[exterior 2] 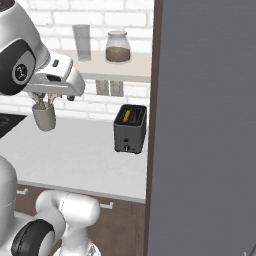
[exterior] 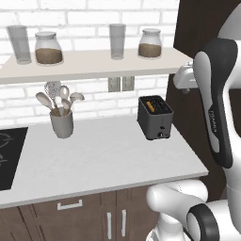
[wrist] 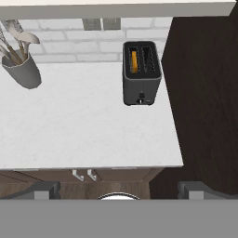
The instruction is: Start the toaster. Once the lever pops up, take the bread to the plate on the dining counter.
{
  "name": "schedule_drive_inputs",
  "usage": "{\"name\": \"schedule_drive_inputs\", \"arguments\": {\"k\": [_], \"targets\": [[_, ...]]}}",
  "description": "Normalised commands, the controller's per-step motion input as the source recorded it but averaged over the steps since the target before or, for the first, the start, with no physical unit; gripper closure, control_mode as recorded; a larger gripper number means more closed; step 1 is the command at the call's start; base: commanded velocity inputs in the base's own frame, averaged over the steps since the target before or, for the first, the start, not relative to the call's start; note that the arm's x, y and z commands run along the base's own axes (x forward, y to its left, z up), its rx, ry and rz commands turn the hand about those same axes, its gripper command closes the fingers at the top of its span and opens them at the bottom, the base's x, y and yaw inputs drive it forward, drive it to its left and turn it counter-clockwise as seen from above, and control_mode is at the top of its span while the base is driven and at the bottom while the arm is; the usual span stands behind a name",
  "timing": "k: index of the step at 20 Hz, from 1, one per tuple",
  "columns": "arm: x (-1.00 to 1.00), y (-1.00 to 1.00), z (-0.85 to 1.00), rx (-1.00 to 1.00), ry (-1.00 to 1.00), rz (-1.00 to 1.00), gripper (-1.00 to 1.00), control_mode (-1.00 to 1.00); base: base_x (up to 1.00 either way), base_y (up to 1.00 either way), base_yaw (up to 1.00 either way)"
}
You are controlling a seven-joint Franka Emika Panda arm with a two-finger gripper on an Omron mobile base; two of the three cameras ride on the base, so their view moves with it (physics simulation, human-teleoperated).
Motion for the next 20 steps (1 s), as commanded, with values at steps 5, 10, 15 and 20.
{"name": "schedule_drive_inputs", "arguments": {"k": [5,10,15,20], "targets": [[0.0,0.0,0.0,0.0,0.0,0.0,-1.0,-1.0,0.0,0.0,0.0],[0.0,0.0,0.0,0.0,0.0,0.0,-1.0,-1.0,0.0,0.0,0.0],[0.0,0.0,0.0,0.0,0.0,0.0,-1.0,-1.0,0.0,0.0,0.0],[0.0,0.0,0.0,0.0,0.0,0.0,-1.0,-1.0,0.0,0.0,0.0]]}}
